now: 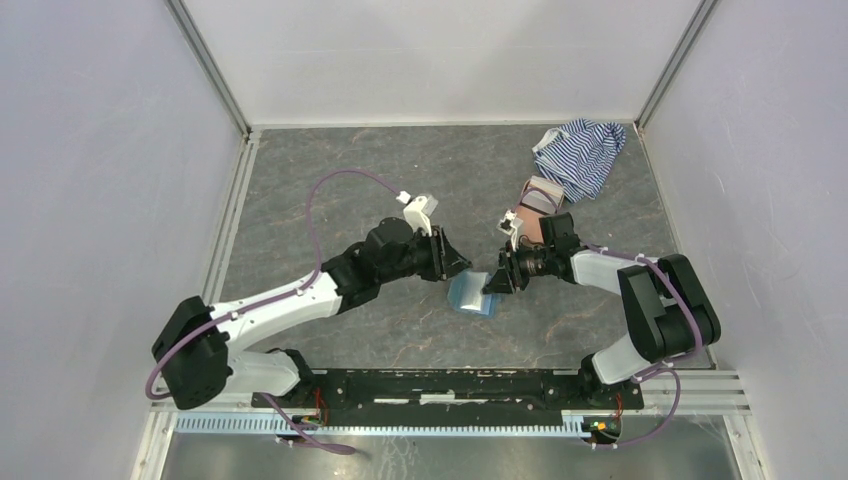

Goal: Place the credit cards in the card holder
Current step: Open the card holder at the center of the board.

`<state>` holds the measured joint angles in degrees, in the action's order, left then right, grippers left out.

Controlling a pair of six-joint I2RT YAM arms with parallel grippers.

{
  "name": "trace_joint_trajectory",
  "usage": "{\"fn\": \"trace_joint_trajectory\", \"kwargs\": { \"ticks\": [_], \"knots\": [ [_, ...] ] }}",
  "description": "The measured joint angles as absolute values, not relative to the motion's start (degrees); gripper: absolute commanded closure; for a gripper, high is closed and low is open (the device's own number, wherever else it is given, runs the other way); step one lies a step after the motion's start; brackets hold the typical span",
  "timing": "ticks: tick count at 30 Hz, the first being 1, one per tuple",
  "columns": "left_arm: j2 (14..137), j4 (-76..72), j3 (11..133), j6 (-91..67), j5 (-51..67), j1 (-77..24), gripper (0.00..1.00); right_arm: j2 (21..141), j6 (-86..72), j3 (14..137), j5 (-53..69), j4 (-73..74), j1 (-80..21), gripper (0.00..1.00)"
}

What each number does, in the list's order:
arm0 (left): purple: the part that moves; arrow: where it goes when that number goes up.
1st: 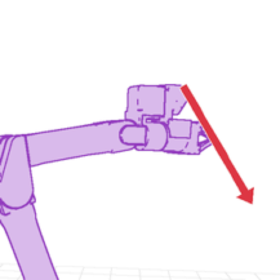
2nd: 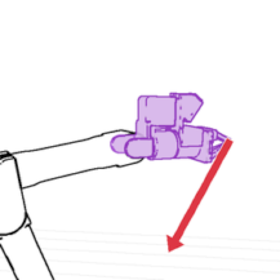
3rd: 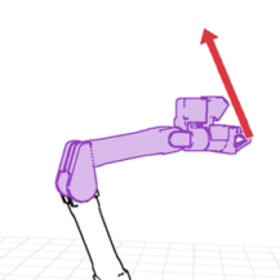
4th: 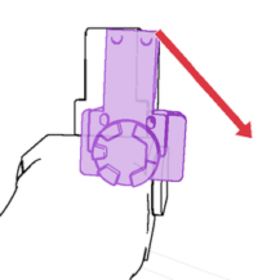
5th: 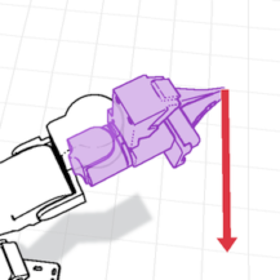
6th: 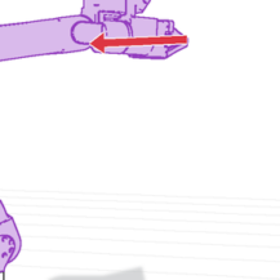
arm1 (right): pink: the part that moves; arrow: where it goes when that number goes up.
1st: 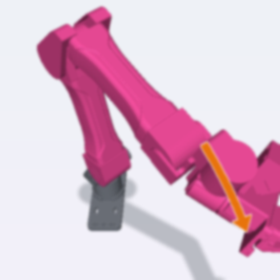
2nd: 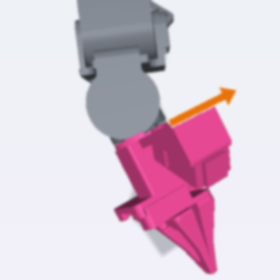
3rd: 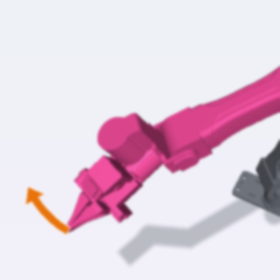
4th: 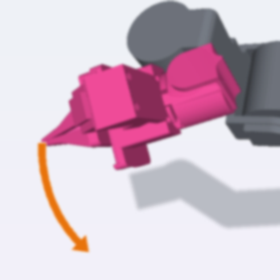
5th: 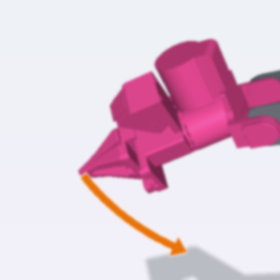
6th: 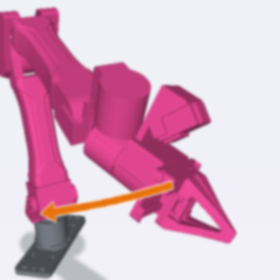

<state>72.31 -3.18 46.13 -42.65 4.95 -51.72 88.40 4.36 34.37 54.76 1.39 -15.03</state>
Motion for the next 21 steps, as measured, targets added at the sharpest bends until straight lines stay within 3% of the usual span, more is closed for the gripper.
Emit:
{"fn": "trace_joint_trajectory", "kwargs": {
  "ticks": [6, 21],
  "knots": [
    [75.90, -13.67, 46.00, -45.67, 12.58, -53.34, 0.61, 88.33, 3.79, 34.37, 57.10, 0.67, -15.03, 0.59],
    [82.96, -16.62, 42.44, -45.67, 12.93, -55.00, 0.59, 88.68, -3.14, 34.11, 62.15, -5.91, -15.03, 0.62]
  ]
}}
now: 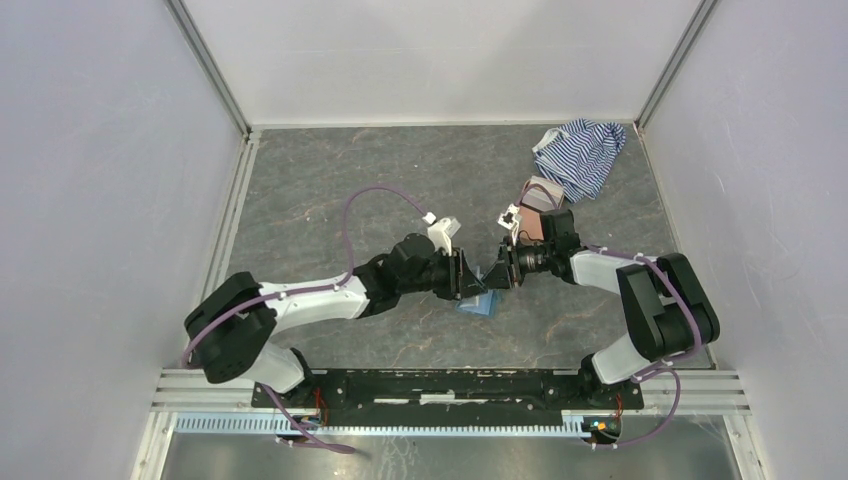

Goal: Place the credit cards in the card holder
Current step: Open the card holder at the center of the board.

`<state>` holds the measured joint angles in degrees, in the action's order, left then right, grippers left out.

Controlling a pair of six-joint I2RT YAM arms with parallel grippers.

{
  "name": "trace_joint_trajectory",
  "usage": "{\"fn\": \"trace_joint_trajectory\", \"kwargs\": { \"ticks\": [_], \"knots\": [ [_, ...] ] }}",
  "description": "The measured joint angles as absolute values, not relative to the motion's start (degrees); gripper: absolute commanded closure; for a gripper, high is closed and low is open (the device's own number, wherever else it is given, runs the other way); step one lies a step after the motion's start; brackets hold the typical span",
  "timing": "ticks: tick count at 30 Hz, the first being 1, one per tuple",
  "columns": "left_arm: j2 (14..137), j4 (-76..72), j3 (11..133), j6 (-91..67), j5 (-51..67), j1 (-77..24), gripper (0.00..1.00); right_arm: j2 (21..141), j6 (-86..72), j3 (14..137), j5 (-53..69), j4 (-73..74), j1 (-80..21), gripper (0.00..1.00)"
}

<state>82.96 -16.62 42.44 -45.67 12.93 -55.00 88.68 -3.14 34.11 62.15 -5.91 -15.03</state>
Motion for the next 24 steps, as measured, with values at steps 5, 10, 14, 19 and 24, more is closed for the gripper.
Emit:
{"fn": "trace_joint_trajectory", "kwargs": {
  "ticks": [5, 10, 14, 19, 24],
  "knots": [
    [85.41, -15.77, 41.78, -45.63, 11.00, -55.11, 0.60, 88.97, -2.72, 34.11, 59.61, -4.89, -15.03, 0.67],
    [86.37, -12.49, 41.65, -45.41, 7.31, -55.11, 0.61, 88.99, -2.13, 34.11, 58.28, -4.10, -15.03, 0.67],
    [86.70, -9.04, 41.67, -44.29, 2.90, -55.13, 0.61, 89.58, -2.00, 34.11, 57.93, -3.77, -15.03, 0.67],
    [87.59, -4.58, 41.71, -44.05, -2.72, -55.13, 0.60, 90.24, -2.00, 34.11, 57.95, -3.66, -15.03, 0.64],
    [89.62, -4.86, 42.28, -42.57, -2.81, -54.94, 0.55, 90.32, -1.85, 34.11, 57.84, -3.64, -15.03, 0.61]
  ]
}}
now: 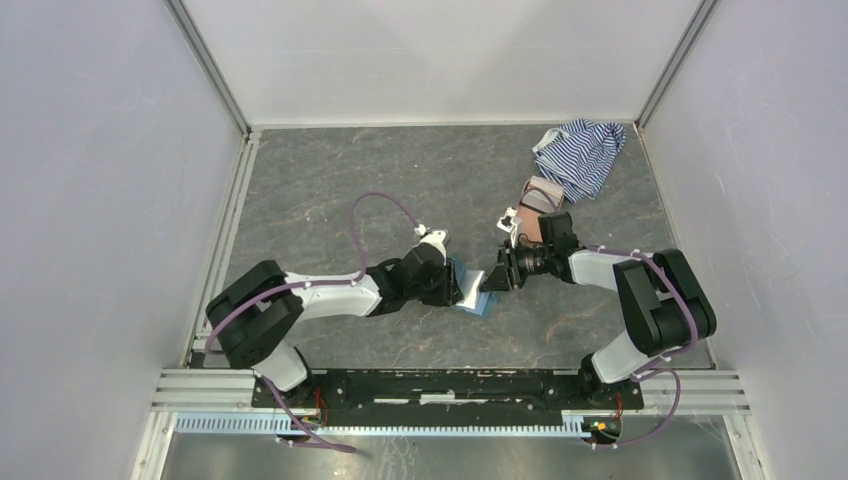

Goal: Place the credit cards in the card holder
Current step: Open the card holder at the center of the board.

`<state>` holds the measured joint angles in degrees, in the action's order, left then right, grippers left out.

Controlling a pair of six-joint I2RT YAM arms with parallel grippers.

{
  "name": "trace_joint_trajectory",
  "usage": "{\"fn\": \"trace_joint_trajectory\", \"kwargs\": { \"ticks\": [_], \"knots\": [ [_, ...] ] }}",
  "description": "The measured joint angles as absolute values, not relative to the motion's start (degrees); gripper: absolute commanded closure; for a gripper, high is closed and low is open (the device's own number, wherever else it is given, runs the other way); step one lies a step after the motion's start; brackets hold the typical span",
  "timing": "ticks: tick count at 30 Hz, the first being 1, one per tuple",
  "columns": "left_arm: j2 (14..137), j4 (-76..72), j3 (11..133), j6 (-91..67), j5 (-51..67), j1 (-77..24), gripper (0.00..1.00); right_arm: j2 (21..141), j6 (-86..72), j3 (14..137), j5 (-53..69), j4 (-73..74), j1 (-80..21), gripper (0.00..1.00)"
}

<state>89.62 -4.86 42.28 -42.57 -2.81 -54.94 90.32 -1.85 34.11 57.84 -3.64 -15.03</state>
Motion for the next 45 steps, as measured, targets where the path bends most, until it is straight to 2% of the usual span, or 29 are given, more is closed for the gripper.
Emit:
{"fn": "trace_joint_trajectory", "kwargs": {
  "ticks": [5, 13, 21, 25, 32, 36, 43, 45],
  "knots": [
    [94.19, -8.93, 42.35, -41.23, 2.92, -52.82, 0.46, 91.50, -2.20, 34.11, 58.57, -3.86, -15.03, 0.61],
    [94.78, -12.58, 42.35, -39.11, 6.57, -50.85, 0.44, 94.08, -7.62, 33.61, 64.47, -8.75, -15.03, 0.63],
    [94.78, -17.56, 40.07, -38.89, 11.03, -50.43, 0.41, 94.61, -12.38, 33.93, 65.17, -12.84, -15.03, 0.62],
    [94.78, -20.71, 38.09, -38.92, 13.78, -49.32, 0.35, 96.92, -13.91, 34.96, 65.78, -13.43, -15.09, 0.62],
    [94.78, -24.60, 37.10, -38.96, 17.76, -46.92, 0.32, 97.36, -15.29, 35.59, 67.46, -14.74, -16.69, 0.63],
    [94.83, -25.04, 37.04, -39.03, 19.07, -46.15, 0.36, 97.34, -15.77, 35.83, 67.94, -15.81, -16.95, 0.64],
    [95.66, -30.39, 34.74, -41.41, 20.71, -44.99, 0.61, 97.36, -15.07, 36.56, 67.85, -14.46, -17.52, 0.62],
    [95.79, -31.22, 34.22, -42.17, 21.12, -44.66, 0.65, 97.36, -14.06, 37.32, 67.68, -13.50, -17.52, 0.61]
  ]
}}
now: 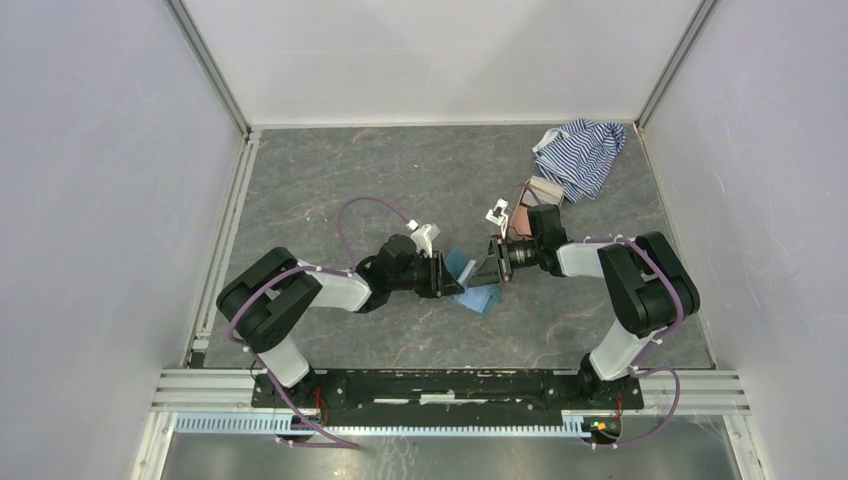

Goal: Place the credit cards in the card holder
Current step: Open the card holder at the center of the board.

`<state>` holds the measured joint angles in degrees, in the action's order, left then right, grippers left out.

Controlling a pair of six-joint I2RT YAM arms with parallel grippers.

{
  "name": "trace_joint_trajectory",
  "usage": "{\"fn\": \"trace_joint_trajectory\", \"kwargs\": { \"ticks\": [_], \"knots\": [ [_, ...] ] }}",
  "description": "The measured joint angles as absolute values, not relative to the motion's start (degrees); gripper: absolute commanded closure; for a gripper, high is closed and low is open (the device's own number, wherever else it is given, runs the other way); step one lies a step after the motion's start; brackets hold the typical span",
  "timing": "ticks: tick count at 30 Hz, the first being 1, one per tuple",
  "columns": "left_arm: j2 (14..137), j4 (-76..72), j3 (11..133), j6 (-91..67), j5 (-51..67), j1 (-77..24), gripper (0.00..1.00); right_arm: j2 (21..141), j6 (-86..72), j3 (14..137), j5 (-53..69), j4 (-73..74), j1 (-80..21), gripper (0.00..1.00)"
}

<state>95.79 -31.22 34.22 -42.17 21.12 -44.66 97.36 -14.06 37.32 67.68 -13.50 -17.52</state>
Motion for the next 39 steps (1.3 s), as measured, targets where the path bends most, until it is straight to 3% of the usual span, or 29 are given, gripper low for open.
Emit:
{"fn": "trace_joint_trajectory", "kwargs": {
  "ticks": [6, 11, 16, 22, 29, 35, 39],
  "knots": [
    [96.01, -33.98, 33.21, -44.60, 21.91, -44.12, 0.65, 97.23, -9.06, 39.48, 65.45, -8.60, -16.67, 0.58],
    [97.36, -41.34, 30.94, -48.42, 24.93, -44.05, 0.58, 97.12, -4.82, 40.07, 60.75, -4.05, -16.10, 0.50],
    [100.01, -51.22, 27.73, -53.63, 28.03, -44.05, 0.54, 97.12, -2.83, 40.07, 57.98, -1.69, -16.01, 0.49],
    [102.50, -57.49, 27.11, -56.88, 30.57, -44.16, 0.53, 97.12, -2.20, 40.32, 57.78, -1.23, -16.60, 0.41],
    [102.61, -58.37, 27.73, -57.14, 31.75, -44.49, 0.53, 97.12, -2.31, 40.34, 59.33, -1.96, -18.41, 0.39],
    [102.63, -57.36, 28.67, -57.14, 31.99, -44.49, 0.57, 97.14, -2.28, 40.45, 60.16, -2.09, -20.05, 0.42],
    [103.22, -57.04, 28.86, -57.17, 32.03, -44.47, 0.61, 97.34, -1.78, 41.19, 59.51, -1.04, -20.53, 0.59]
  ]
}}
